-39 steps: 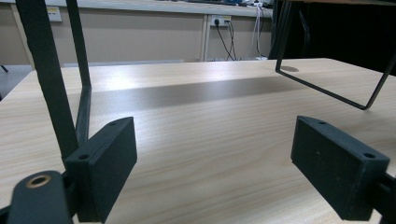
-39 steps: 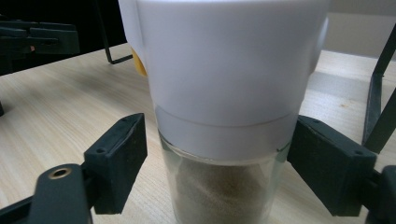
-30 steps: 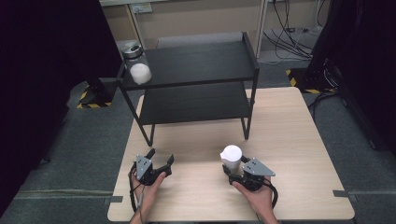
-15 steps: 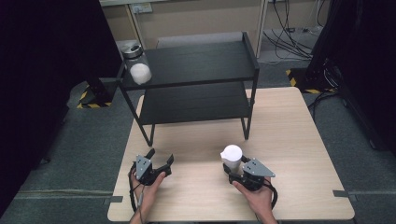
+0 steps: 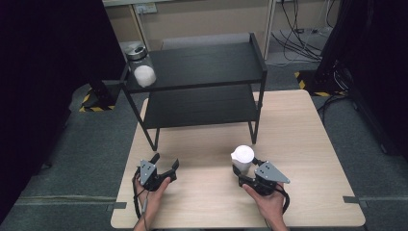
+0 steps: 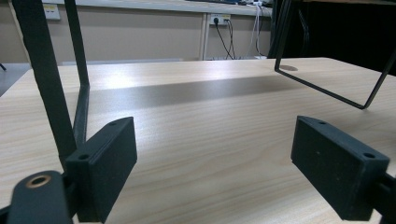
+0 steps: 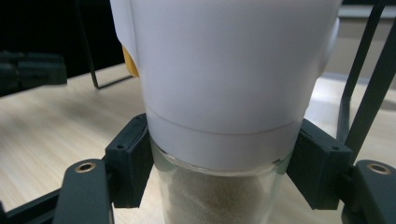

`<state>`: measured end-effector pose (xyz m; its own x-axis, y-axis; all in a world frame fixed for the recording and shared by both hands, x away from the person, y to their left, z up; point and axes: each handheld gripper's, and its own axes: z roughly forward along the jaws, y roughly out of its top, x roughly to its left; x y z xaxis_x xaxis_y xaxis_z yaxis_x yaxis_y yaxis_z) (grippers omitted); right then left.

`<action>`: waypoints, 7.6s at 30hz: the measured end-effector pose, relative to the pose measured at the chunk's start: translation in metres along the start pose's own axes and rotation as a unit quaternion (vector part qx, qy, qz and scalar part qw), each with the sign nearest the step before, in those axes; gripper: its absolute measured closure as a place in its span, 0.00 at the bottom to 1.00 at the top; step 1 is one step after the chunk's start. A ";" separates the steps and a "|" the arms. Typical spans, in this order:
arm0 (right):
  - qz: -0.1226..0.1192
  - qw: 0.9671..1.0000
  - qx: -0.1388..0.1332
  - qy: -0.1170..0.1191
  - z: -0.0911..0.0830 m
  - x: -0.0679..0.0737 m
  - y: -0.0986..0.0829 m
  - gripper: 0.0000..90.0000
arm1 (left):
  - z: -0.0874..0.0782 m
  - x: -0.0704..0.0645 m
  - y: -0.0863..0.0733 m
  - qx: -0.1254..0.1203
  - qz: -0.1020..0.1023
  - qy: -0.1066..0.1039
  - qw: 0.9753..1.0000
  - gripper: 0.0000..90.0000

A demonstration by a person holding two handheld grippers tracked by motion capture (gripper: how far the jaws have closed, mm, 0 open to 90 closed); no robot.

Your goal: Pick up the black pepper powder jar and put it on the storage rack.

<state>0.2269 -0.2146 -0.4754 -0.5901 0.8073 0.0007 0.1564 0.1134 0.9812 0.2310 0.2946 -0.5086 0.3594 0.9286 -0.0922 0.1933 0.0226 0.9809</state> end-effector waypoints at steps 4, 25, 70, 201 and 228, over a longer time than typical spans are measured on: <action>-0.004 1.000 -0.016 -0.002 -0.004 -0.001 0.007 0.34 | 0.000 0.000 0.000 0.000 0.001 0.000 1.000 0.15; -0.001 0.996 -0.089 -0.017 -0.008 -0.001 0.037 0.34 | 0.000 0.000 0.000 0.001 0.003 0.000 1.000 0.15; -0.011 0.989 -0.142 -0.032 0.002 0.000 0.094 0.34 | 0.001 -0.001 0.001 0.004 0.000 0.001 1.000 0.15; -0.004 0.983 -0.131 -0.130 0.074 -0.024 0.254 0.34 | 0.002 0.002 0.002 0.007 -0.005 -0.006 1.000 0.15; 0.000 0.983 -0.131 -0.128 0.081 -0.027 0.250 0.34 | 0.002 0.002 0.003 0.009 -0.006 -0.006 1.000 0.15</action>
<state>0.3458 -0.1615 -0.2457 -0.3663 0.9304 -0.0148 -0.0731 -0.0130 0.9972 0.2343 0.2956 -0.5060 0.3672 0.9241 -0.1055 0.2141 0.0264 0.9764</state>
